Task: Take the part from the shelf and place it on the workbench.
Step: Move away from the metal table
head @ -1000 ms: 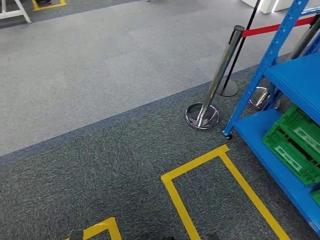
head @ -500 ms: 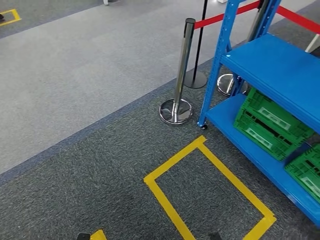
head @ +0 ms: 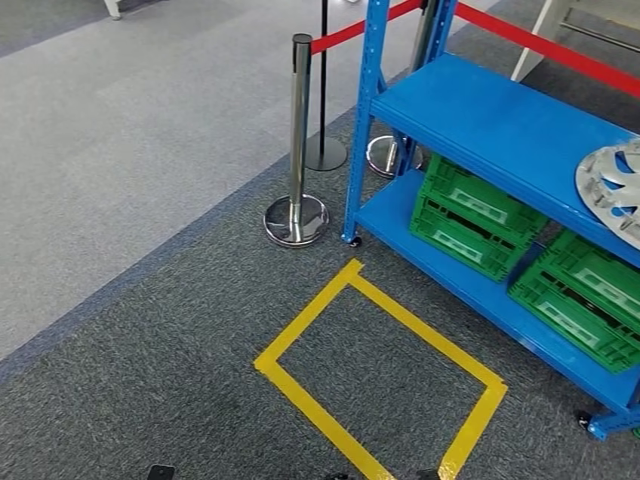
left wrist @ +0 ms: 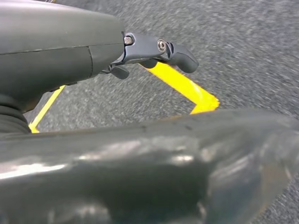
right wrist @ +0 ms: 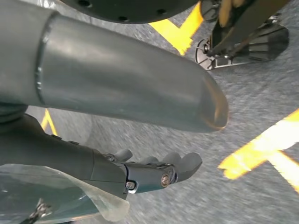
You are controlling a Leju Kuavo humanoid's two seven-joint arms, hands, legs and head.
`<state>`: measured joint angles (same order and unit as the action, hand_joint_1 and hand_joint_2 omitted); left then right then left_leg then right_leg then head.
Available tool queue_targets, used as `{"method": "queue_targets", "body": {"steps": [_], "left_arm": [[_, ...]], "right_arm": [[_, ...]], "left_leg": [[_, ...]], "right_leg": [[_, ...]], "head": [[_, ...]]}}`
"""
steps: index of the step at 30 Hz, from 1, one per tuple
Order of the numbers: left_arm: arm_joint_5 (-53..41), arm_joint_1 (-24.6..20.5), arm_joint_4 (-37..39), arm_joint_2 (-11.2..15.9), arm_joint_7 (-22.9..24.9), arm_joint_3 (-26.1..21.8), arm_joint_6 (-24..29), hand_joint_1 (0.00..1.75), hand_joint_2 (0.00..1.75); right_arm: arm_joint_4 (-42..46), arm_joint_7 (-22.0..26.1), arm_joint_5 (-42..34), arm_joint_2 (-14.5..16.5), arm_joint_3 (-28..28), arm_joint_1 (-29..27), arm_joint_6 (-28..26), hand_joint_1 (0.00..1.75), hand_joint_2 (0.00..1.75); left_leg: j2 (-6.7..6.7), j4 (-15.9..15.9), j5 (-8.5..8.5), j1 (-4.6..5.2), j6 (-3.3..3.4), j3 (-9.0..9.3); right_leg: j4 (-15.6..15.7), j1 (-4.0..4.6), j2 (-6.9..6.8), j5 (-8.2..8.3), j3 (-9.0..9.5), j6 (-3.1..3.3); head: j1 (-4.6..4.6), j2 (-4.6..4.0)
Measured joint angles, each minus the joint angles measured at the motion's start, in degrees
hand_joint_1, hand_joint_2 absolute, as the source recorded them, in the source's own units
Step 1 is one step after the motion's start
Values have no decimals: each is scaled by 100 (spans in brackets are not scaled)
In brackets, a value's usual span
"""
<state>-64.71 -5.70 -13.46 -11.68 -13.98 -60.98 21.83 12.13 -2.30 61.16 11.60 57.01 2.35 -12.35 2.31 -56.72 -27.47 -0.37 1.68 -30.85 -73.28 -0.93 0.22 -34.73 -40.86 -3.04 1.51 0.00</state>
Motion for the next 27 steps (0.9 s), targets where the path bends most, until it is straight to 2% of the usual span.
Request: {"method": "queue_targets", "body": {"steps": [1, 2, 4, 5, 6, 8, 10, 12, 13, 14, 15, 16, 18, 19, 20, 21, 23, 25, 27], "left_arm": [[-2, -11, 0, 2, 18, 7, 4, 0, 0], [-3, -22, 0, 1, 37, 12, 5, 0, 0], [-5, -35, 0, 5, 65, 17, 7, 0, 0], [-6, -41, 0, 9, 68, 19, 9, 0, 0], [-7, -49, 0, 14, 69, 21, 11, 0, 0], [-8, -72, 0, 14, 73, 32, 14, 0, 0], [-15, -86, 0, 15, 81, 49, 15, 0, 0], [-32, -76, 0, 16, 99, 60, 15, 0, 0], [-39, -67, 0, 16, 108, 61, 14, 0, 0], [-43, -61, 0, 16, 108, 63, 12, 0, 0], [-45, -62, 0, 15, 99, 66, 9, 0, 0], [-44, -68, 0, 15, 84, 69, 6, 0, 0], [-26, -92, 0, 16, 55, 76, 13, 0, 0], [-11, -111, 0, 19, 46, 78, 27, 0, 0], [10, -138, 0, 21, 43, 80, 50, 0, 0], [27, -162, 0, 21, 41, 82, 74, 0, 0], [55, -185, 0, 13, 43, 88, 121, 0, 0], [78, -178, 0, 7, 47, 92, 160, 0, 0], [107, -159, 0, 8, 49, 93, 184, 0, 0]], "right_arm": [[0, -22, -2, 2, 11, -13, 4, 0, 0], [0, -38, -2, 3, 22, -24, 7, 0, 0], [0, -54, -3, 15, 42, -19, 7, 0, 0], [0, -56, -3, 22, 51, -13, 7, 0, 0], [0, -56, -3, 29, 61, -10, 7, 0, 0], [0, -57, -3, 35, 79, -21, 7, 0, 0], [0, -57, -10, 41, 88, -25, 3, 0, 0], [0, -40, -29, 45, 96, -7, 1, 0, 0], [0, -22, -38, 46, 102, 3, 3, 0, 0], [0, -5, -45, 46, 110, 7, 7, 0, 0], [0, 7, -48, 47, 119, 6, 13, 0, 0], [0, 13, -49, 47, 127, 6, 23, 0, 0], [0, 19, -33, 49, 137, 8, 50, 0, 0], [0, 28, -16, 51, 138, 9, 64, 0, 0], [0, 37, -1, 53, 139, 8, 76, 0, 0], [0, 45, 13, 55, 139, 5, 87, 0, 0], [0, 50, 38, 57, 139, 0, 108, 0, 0], [0, 64, 72, 58, 139, -2, 121, 0, 0], [0, 94, 105, 57, 139, 17, 127, 0, 0]], "left_leg": [[74, -3, -8, -4, -11, 5], [143, -9, -20, -8, -30, 17], [257, -32, -53, 12, -92, 42], [306, -45, -63, 25, -127, 54], [347, -54, -65, 34, -158, 62], [401, -66, -82, 15, -216, 83], [217, -282, -272, -16, -272, 17], [-66, -963, -662, -30, -298, -265], [-135, -1370, -833, -29, -297, -444], [-164, -1665, -912, -27, -288, -579], [-179, -1757, -870, -24, -271, -627], [-197, -1624, -719, -22, -244, -575], [-284, -891, -277, -5, -165, -262], [-340, -534, -130, 5, -129, -113], [-383, -282, -64, 17, -106, -12], [-411, -165, -67, 28, -95, 24], [-402, -89, -70, 27, -84, 25], [-353, -20, -16, 5, -39, 30], [-281, 22, 15, -1, -3, 27]], "right_leg": [[213, -13, -40, 147, 132, -17], [613, -24, -131, 340, 367, -28], [1320, -12, -346, 574, 781, 6], [1494, 0, -401, 615, 883, 46], [1521, 16, -388, 608, 897, 93], [1522, 17, -269, 636, 887, 171], [1540, 5, -161, 663, 890, 242], [1548, 3, -28, 686, 881, 297], [1547, 11, 51, 694, 872, 312], [1546, 20, 134, 700, 868, 321], [1544, 30, 220, 705, 868, 325], [1543, 37, 300, 709, 871, 327], [1542, 44, 421, 715, 883, 326], [1534, 52, 465, 717, 881, 317], [1526, 53, 493, 723, 864, 298], [1522, 51, 515, 733, 840, 271], [1529, 42, 535, 755, 798, 200], [1395, 46, 395, 642, 703, 148], [839, 47, 158, 307, 429, 114]], "head": [[1, 0], [1, 0], [-2, 0], [-6, 0], [-11, 0], [-15, 0], [-32, 0], [-57, 0], [-62, 0], [-63, 0], [-62, 0], [-62, 0], [-65, 0], [-67, 0], [-69, 0], [-66, 0], [-62, 0], [-48, 0], [-18, 0]]}}
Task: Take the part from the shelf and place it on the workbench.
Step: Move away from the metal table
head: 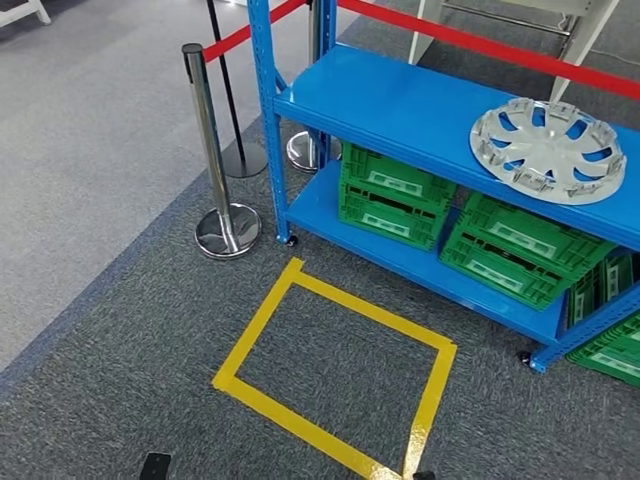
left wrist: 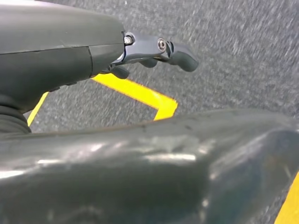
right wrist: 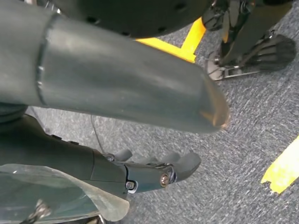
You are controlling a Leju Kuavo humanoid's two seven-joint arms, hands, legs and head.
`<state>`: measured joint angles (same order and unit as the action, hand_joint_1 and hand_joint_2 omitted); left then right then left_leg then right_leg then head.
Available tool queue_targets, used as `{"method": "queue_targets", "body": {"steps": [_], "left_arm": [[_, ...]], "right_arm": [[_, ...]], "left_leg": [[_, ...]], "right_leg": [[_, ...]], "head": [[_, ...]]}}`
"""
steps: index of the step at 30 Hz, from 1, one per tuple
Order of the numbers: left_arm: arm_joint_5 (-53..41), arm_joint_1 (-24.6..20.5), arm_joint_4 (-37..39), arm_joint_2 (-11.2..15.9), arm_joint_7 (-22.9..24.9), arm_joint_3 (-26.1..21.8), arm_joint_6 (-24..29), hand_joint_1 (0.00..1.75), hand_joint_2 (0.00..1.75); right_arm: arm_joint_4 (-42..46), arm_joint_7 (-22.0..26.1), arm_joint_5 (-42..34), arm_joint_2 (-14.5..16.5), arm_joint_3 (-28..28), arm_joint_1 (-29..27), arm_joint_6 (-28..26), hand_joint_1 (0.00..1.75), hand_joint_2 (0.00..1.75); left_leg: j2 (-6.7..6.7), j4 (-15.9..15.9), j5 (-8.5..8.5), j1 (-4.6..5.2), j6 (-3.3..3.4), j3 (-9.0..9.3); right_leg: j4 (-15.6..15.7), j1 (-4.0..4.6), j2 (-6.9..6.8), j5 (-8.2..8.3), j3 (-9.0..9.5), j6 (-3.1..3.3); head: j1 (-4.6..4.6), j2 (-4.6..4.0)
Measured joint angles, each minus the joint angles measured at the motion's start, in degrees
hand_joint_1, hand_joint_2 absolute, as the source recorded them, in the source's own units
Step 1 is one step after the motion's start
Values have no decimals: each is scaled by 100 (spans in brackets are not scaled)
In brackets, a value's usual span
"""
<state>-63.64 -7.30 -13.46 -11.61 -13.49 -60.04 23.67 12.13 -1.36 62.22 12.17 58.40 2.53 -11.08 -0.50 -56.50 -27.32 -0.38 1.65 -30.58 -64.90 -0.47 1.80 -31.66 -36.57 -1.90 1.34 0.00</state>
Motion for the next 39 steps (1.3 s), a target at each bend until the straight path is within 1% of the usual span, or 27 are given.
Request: {"method": "queue_targets", "body": {"steps": [1, 2, 3, 4, 5, 7, 8, 9, 12, 14, 17, 18, 19, 20, 22, 23, 24, 28, 29, 30, 32, 33, 34, 35, 37, 38, 39], "left_arm": [[16, 18, 0, -1, -1, -1, 6, 0, 0], [33, 38, 0, -1, -4, -2, 9, 0, 0], [49, 57, 0, -2, -11, -3, 13, 0, 0], [66, 68, 0, -3, -22, -5, 19, 0, 0], [86, 74, 0, -4, -34, -8, 25, 0, 0], [141, 79, 0, -4, -61, -12, 33, 0, 0], [188, 82, 0, -3, -74, -19, 33, 0, 0], [237, 87, 0, -1, -85, -29, 32, 0, 0], [338, 101, 0, -1, -99, -71, 32, 0, 0], [375, 105, 0, -1, -110, -96, 33, 0, 0], [433, 126, 0, 5, -142, -137, 33, 0, 0], [443, 140, 0, 8, -153, -148, 32, 0, 0], [452, 155, 0, 9, -162, -157, 32, 0, 0], [463, 167, 0, 10, -170, -167, 32, 0, 0], [479, 176, 0, 20, -180, -185, 33, 0, 0], [483, 174, 0, 26, -184, -192, 33, 0, 0], [484, 170, 0, 32, -187, -197, 33, 0, 0], [482, 179, 0, 31, -188, -203, 37, 0, 0], [480, 176, 0, 28, -188, -204, 39, 0, 0], [478, 171, 0, 25, -188, -205, 40, 0, 0], [471, 162, 0, 16, -188, -205, 42, 0, 0], [464, 165, 0, 11, -187, -205, 42, 0, 0], [453, 167, 0, 9, -186, -205, 42, 0, 0], [442, 168, 0, 8, -185, -205, 42, 0, 0], [421, 168, 0, 4, -184, -205, 40, 0, 0], [415, 164, 0, 3, -184, -205, 39, 0, 0], [410, 161, 0, 2, -184, -205, 38, 0, 0]], "right_arm": [[0, 15, 18, -1, -1, 14, 1, 0, 0], [0, 29, 37, -1, -1, 22, 3, 0, 0], [0, 40, 56, -2, -2, 22, 10, 0, 0], [0, 48, 78, -3, -3, 16, 21, 0, 0], [0, 53, 97, -4, -4, 10, 37, 0, 0], [0, 54, 122, -5, -9, 13, 69, 0, 0], [0, 54, 128, -5, -11, 22, 82, 0, 0], [0, 53, 133, -5, -13, 29, 91, 0, 0], [0, 50, 153, -4, -13, 16, 103, 0, 0], [0, 60, 179, -4, -15, 16, 115, 0, 0], [0, 91, 222, -4, -28, 23, 175, 0, 0], [0, 96, 234, -4, -33, 17, 191, 0, 0], [0, 98, 245, -4, -38, 12, 200, 0, 0], [0, 98, 256, -4, -45, 8, 207, 0, 0], [-1, 102, 268, -1, -58, 6, 216, 0, 0], [-2, 103, 270, 1, -63, 8, 221, 0, 0], [-2, 105, 271, 3, -64, 10, 225, 0, 0], [-3, 96, 268, 2, -66, 13, 239, 0, 0], [-2, 93, 268, 1, -66, 17, 242, 0, 0], [-2, 90, 268, 0, -66, 19, 244, 0, 0], [-2, 88, 267, 0, -66, 18, 246, 0, 0], [-2, 85, 267, 0, -66, 13, 248, 0, 0], [-2, 80, 265, -2, -65, 5, 250, 0, 0], [-2, 75, 263, -7, -64, 0, 253, 0, 0], [-2, 71, 261, -20, -64, 2, 260, 0, 0], [-2, 72, 261, -24, -64, 10, 267, 0, 0], [-2, 72, 260, -26, -65, 18, 274, 0, 0]], "left_leg": [[36, 0, 2, 5, 8, -10], [75, -2, 0, 9, 9, -17], [110, -3, -1, 11, 8, -19], [132, -7, -5, 9, 4, -17], [144, -13, -11, 6, -6, -13], [155, -42, -36, 17, -51, -6], [160, -57, -45, 29, -82, -10], [165, -70, -50, 42, -112, -14], [167, -104, -77, 35, -192, -18], [140, -413, -280, 18, -251, -144], [119, -1547, -780, 8, -297, -682], [118, -1780, -816, 8, -297, -808], [116, -1798, -732, 8, -286, -837], [113, -1569, -534, 10, -263, -753], [89, -786, -86, 28, -184, -425], [77, -450, 29, 40, -146, -282], [68, -261, 58, 52, -122, -204], [71, -80, 37, 34, -67, -138], [75, -37, 48, 17, -43, -114], [80, -7, 53, 4, -20, -92], [88, -1, 35, 5, 4, -82], [91, -3, 21, 4, 7, -73], [93, -4, 4, 1, 2, -57], [91, -8, -20, -5, -11, -30], [88, -20, -83, -13, -59, 41], [86, -40, -121, -6, -96, 63], [87, -55, -149, 4, -131, 74]], "right_leg": [[-387, -5, -75, -186, -175, -18], [-708, -11, -112, -304, -320, -34], [-874, -16, -131, -326, -385, -48], [-811, -22, -144, -237, -337, -58], [-525, -27, -160, -59, -174, -61], [289, -28, -221, 245, 269, -50], [565, -24, -242, 304, 429, -26], [697, -16, -255, 299, 508, 1], [714, -8, -233, 284, 537, 101], [733, -20, -223, 291, 555, 172], [734, -9, -199, 274, 573, 229], [733, -2, -186, 265, 586, 237], [733, 5, -169, 254, 604, 241], [732, 12, -149, 241, 629, 241], [732, 30, -119, 205, 670, 225], [727, 40, -109, 187, 679, 207], [726, 45, -108, 175, 676, 186], [691, 39, -118, 110, 642, 80], [532, 37, -123, 13, 561, 53], [248, 29, -128, -131, 412, 29], [-524, 12, -133, -426, -12, -15], [-800, 2, -134, -475, -187, -35], [-878, -10, -136, -408, -271, -53], [-724, -25, -142, -229, -237, -67], [8, -53, -176, 215, 74, -94], [355, -56, -188, 328, 253, -86], [565, -54, -196, 361, 366, -66]], "head": [[13, 0], [16, 0], [15, 0], [16, 0], [18, 0], [20, 0], [16, 0], [15, 0], [14, 0], [-1, 0], [-11, 0], [-10, 0], [-11, 0], [-10, 0], [-10, 0], [-9, 0], [-6, 0], [2, 0], [13, 0], [23, 0], [36, 0], [36, 0], [37, 0], [39, 0], [41, 0], [43, 0], [40, 0]]}}
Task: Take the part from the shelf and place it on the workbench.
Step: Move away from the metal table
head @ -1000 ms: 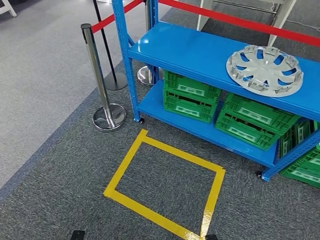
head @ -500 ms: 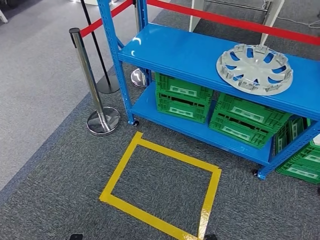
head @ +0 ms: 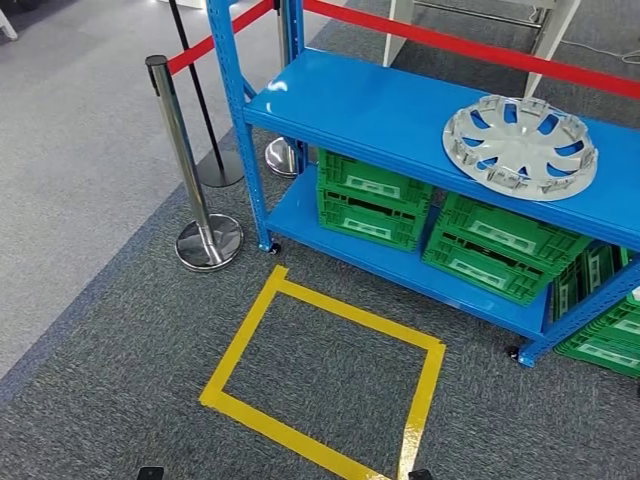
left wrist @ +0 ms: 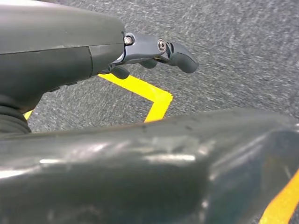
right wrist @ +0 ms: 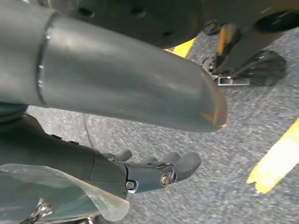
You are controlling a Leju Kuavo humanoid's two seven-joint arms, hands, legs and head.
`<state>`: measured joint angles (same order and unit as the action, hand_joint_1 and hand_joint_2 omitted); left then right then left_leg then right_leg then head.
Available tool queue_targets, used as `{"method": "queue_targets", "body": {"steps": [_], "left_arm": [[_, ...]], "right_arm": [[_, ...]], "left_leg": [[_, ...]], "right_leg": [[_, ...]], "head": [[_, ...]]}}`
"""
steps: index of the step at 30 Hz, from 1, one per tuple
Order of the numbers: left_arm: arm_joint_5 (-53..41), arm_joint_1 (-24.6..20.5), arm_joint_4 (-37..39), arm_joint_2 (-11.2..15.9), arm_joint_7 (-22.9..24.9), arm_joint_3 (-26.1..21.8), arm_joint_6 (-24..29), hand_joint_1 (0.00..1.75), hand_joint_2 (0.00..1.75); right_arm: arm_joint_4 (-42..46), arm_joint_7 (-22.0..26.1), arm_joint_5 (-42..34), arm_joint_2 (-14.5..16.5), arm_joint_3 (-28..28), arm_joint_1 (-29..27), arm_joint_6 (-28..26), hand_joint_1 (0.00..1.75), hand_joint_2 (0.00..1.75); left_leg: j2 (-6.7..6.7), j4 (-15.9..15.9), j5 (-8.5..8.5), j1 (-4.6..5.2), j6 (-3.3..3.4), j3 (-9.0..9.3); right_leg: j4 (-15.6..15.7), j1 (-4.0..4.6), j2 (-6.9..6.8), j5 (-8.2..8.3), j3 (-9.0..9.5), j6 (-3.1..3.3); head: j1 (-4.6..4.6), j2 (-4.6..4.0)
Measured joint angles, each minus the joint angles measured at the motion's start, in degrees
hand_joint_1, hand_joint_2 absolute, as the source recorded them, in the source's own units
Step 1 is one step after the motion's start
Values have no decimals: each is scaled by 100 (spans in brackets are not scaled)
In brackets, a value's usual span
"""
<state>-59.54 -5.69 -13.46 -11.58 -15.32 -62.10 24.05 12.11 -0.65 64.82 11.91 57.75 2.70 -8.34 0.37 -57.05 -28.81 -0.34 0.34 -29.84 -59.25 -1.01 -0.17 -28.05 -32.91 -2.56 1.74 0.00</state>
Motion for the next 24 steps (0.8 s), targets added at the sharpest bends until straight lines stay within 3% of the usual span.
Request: {"method": "queue_targets", "body": {"steps": [3, 5, 6, 8, 9, 10, 11, 13, 14, 15, 20, 22, 24], "left_arm": [[-16, -15, 0, -1, 0, 1, -1, 0, 0], [-30, -25, 0, -1, 0, 2, -1, 0, 0], [-34, -28, 0, -2, 1, 2, -1, 0, 0], [-39, -22, 0, -2, 6, 2, -1, 0, 0], [-39, -14, 0, -2, 10, 2, -1, 0, 0], [-41, -5, 0, -2, 13, 2, -1, 0, 0], [-43, 3, 0, -2, 15, 2, -1, 0, 0], [-46, 11, 0, 2, 15, 2, 0, 0, 0], [-46, 10, 0, 6, 19, 2, 1, 0, 0], [-46, 6, 0, 11, 22, 3, 2, 0, 0], [-47, 16, 0, 8, 32, 7, 7, 0, 0], [-48, 8, 0, 5, 31, 8, 7, 0, 0], [-48, 2, 0, -5, 31, 9, 6, 0, 0]], "right_arm": [[0, -5, -2, 0, 1, -3, 14, 0, 0], [0, -8, -4, 0, 2, -12, 13, 0, 0], [0, -9, -5, 0, 2, -7, 13, 0, 0], [0, -9, -7, 0, 2, 3, 13, 0, 0], [0, -11, -8, 0, 2, 3, 13, 0, 0], [0, -13, -9, 0, 3, -2, 14, 0, 0], [0, -14, -9, 0, 3, -6, 14, 0, 0], [-1, -16, -10, 1, 4, -8, 16, 0, 0], [-2, -16, -10, 4, 4, -5, 19, 0, 0], [-2, -17, -11, 8, 4, -2, 21, 0, 0], [-4, -18, -15, 14, 4, 6, 29, 0, 0], [-4, -19, -16, 13, 3, 24, 30, 0, 0], [-4, -19, -16, 11, 3, 29, 30, 0, 0]], "left_leg": [[8, -26, -44, 8, -75, 20], [2, -215, -163, -7, -123, -33], [-2, -494, -296, -11, -147, -158], [-6, -1320, -603, -13, -173, -587], [-7, -1663, -681, -12, -171, -797], [-8, -1818, -643, -10, -158, -925], [-9, -1747, -480, -5, -132, -951], [-15, -1073, 43, 33, -27, -747], [-16, -731, 219, 59, 35, -618], [-16, -455, 282, 85, 89, -502], [-38, -43, 162, 78, 186, -228], [-43, 17, 135, 59, 211, -130], [-43, 21, 70, 64, 219, -78]], "right_leg": [[87, 21, 10, -69, 80, 117], [94, 13, 8, -98, 129, 193], [100, 9, 7, -117, 162, 231], [100, 23, 10, -170, 219, 281], [100, 33, 16, -198, 252, 292], [100, 42, 27, -230, 292, 296], [100, 53, 41, -264, 342, 296], [105, 69, 64, -346, 437, 285], [110, 79, 71, -390, 467, 266], [119, 82, 72, -426, 479, 240], [35, 76, 24, -437, 576, 61], [-381, 66, 23, -671, 325, 14], [-1055, 53, 23, -935, -141, -21]], "head": [[-28, 0], [-46, 0], [-58, 0], [-70, 0], [-70, 0], [-68, 0], [-70, 0], [-67, 0], [-67, 0], [-69, 0], [-74, 0], [-65, 0], [-57, 0]]}}
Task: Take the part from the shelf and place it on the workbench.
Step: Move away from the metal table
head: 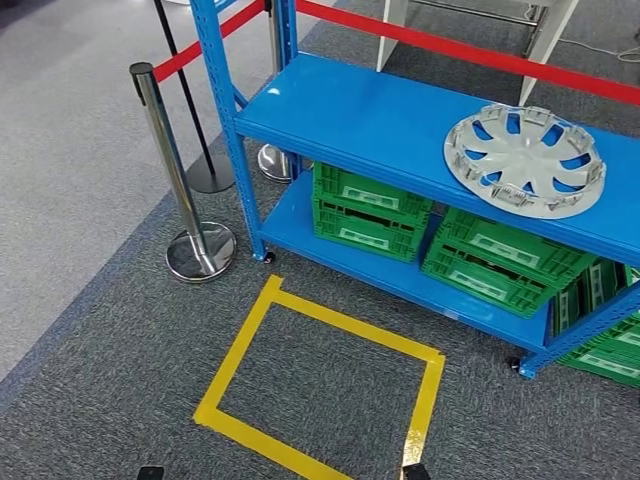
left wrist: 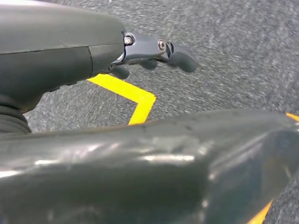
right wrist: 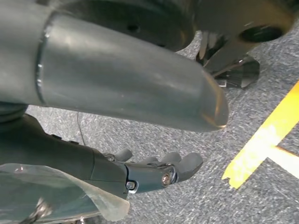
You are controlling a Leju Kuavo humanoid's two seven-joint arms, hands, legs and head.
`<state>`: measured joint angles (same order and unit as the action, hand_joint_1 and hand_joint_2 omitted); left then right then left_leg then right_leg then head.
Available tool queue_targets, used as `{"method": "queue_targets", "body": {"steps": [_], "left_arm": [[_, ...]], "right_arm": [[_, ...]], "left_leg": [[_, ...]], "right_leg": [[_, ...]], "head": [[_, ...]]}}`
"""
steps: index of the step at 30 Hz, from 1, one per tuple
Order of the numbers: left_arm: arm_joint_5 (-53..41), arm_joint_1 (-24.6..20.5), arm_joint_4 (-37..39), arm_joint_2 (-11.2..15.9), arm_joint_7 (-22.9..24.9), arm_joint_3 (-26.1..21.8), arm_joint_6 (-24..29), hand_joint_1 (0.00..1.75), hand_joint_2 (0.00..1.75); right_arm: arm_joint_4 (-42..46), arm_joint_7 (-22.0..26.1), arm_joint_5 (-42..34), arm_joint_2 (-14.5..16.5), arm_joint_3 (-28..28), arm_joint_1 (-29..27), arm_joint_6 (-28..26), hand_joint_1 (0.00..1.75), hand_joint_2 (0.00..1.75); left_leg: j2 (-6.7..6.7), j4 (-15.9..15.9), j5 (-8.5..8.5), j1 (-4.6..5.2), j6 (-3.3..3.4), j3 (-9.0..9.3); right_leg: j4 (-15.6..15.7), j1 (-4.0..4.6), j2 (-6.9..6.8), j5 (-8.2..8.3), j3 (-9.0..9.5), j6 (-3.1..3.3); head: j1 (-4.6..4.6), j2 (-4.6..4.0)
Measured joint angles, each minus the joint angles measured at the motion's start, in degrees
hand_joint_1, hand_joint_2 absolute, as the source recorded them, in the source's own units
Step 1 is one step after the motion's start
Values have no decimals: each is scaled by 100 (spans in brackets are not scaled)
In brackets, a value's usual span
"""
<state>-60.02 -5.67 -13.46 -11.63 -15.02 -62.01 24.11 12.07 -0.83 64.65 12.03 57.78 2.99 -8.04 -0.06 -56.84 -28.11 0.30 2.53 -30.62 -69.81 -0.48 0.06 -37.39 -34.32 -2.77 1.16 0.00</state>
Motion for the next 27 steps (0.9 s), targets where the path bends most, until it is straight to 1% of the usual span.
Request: {"method": "queue_targets", "body": {"steps": [1, 2, 3, 4, 5, 6, 7, 9, 10, 11, 12, 13, 15, 16, 17, 18, 19, 20, 21, 22, 23, 24, 26, 27], "left_arm": [[0, 5, 0, -5, 1, 0, 0, 0, 0], [1, 11, 0, -9, 1, -1, 0, 0, 0], [1, 16, 0, -10, 2, -1, 0, 0, 0], [1, 18, 0, -11, 2, -1, -1, 0, 0], [1, 18, 0, -10, 2, -1, -1, 0, 0], [0, 14, 0, -10, 2, -1, -1, 0, 0], [0, 11, 0, -10, 2, -1, -2, 0, 0], [0, 3, 0, -13, 3, -1, -3, 0, 0], [-1, 2, 0, -15, 4, 1, -3, 0, 0], [-3, -1, 0, -16, 4, 1, -2, 0, 0], [-7, -4, 0, -16, 3, 2, -2, 0, 0], [-11, -6, 0, -16, 3, 2, -2, 0, 0], [-15, 1, 0, -17, 3, 2, -3, 0, 0], [-15, 9, 0, -17, 3, 2, -4, 0, 0], [-15, 20, 0, -17, 3, 2, -5, 0, 0], [-15, 27, 0, -17, 2, 2, -6, 0, 0], [-15, 31, 0, -17, 2, 2, -6, 0, 0], [-15, 36, 0, -16, 2, 2, -7, 0, 0], [-15, 38, 0, -16, 2, 2, -7, 0, 0], [-15, 39, 0, -16, 2, 2, -8, 0, 0], [-15, 44, 0, -18, 2, 3, -9, 0, 0], [-14, 48, 1, -21, 3, 3, -9, 0, 0], [-13, 50, 2, -28, 2, 5, -8, 0, 0], [-13, 44, 2, -32, 1, 5, -8, 0, 0]], "right_arm": [[0, -1, -1, -1, 0, -10, 0, 0, 0], [0, -2, -1, -3, 1, -24, 0, 0, 0], [0, -3, -1, -7, 2, -36, 0, 0, 0], [0, -3, -1, -11, 2, -44, 0, 0, 0], [-1, -4, -1, -15, 2, -47, 1, 0, 0], [-2, -4, 0, -16, 1, -45, 1, 0, 0], [-2, -2, 0, -17, -1, -42, 3, 0, 0], [-3, -6, -2, -17, 1, -44, 4, 0, 0], [-2, -9, -3, -18, 2, -49, 4, 0, 0], [-2, -13, -3, -18, 3, -54, 3, 0, 0], [-2, -15, -2, -18, 3, -53, 2, 0, 0], [-2, -15, 0, -18, 2, -46, 2, 0, 0], [-2, -15, 4, -18, 1, -33, 3, 0, 0], [-2, -20, 5, -18, 2, -34, 3, 0, 0], [-2, -26, 8, -18, 2, -38, 4, 0, 0], [-2, -32, 9, -18, 3, -42, 3, 0, 0], [-2, -37, 12, -18, 3, -44, 3, 0, 0], [-2, -39, 15, -18, 2, -45, 3, 0, 0], [-2, -40, 16, -18, 2, -45, 3, 0, 0], [-2, -41, 17, -18, 1, -42, 4, 0, 0], [-2, -44, 17, -18, 2, -39, 4, 0, 0], [-2, -46, 19, -18, 2, -35, 5, 0, 0], [-2, -49, 22, -20, 2, -28, 7, 0, 0], [-2, -49, 24, -22, 2, -22, 7, 0, 0]], "left_leg": [[1, -1, -41, 1, -5, 43], [-1, -1, -89, -3, -14, 102], [-2, -2, -142, -9, -27, 177], [-4, -2, -201, -16, -47, 260], [-3, 0, -257, -21, -73, 337], [0, -3, -308, -22, -109, 388], [5, -5, -354, -20, -147, 414], [16, -17, -407, -16, -212, 448], [19, -51, -421, -19, -234, 452], [19, -167, -422, -23, -255, 420], [17, -391, -444, -29, -279, 308], [16, -731, -509, -37, -306, 117], [14, -1484, -772, -47, -351, -373], [14, -1725, -881, -50, -361, -580], [14, -1791, -889, -51, -361, -708], [14, -1669, -759, -50, -350, -751], [14, -1377, -499, -48, -329, -717], [14, -1006, -181, -42, -300, -647], [15, -715, -11, -27, -270, -586], [10, -508, 93, -10, -236, -528], [3, -412, 114, 2, -208, -498], [-3, -398, 54, 8, -183, -476], [-14, -314, 99, -22, -136, -380], [-15, -285, 84, -36, -110, -327]], "right_leg": [[-218, -8, 0, -23, -197, -7], [-241, -15, -2, 83, -303, -16], [-45, -26, -4, 305, -304, -25], [314, -39, -9, 601, -225, -39], [631, -38, -16, 813, -136, -48], [889, -29, -27, 909, -64, -26], [1020, -16, -33, 950, -8, 20], [1056, 13, -35, 887, 50, 148], [1063, 8, -28, 906, 97, 196], [1082, 2, -27, 891, 142, 228], [1105, -8, -25, 876, 199, 258], [1126, -15, -24, 851, 253, 286], [1135, -15, -15, 773, 347, 321], [1135, -14, -6, 726, 400, 325], [1135, -13, 6, 677, 463, 323], [1135, -13, 18, 625, 536, 318], [1136, -13, 28, 569, 614, 308], [1140, -13, 34, 513, 670, 295], [1139, -9, 44, 460, 733, 272], [1139, -2, 47, 408, 755, 241], [1129, 7, 51, 377, 794, 209], [1113, 17, 54, 366, 834, 172], [1047, 24, 46, 340, 859, 114], [934, 25, 41, 287, 797, 89]], "head": [[-1, 0], [2, 0], [2, 0], [2, 0], [1, 0], [-1, 0], [-5, 0], [-25, 0], [-33, 0], [-47, 0], [-50, 0], [-59, 0], [-63, 0], [-63, 0], [-62, 0], [-62, 0], [-63, 0], [-63, 0], [-65, 0], [-72, 0], [-73, 0], [-75, 0], [-61, 0], [-51, -1]]}}
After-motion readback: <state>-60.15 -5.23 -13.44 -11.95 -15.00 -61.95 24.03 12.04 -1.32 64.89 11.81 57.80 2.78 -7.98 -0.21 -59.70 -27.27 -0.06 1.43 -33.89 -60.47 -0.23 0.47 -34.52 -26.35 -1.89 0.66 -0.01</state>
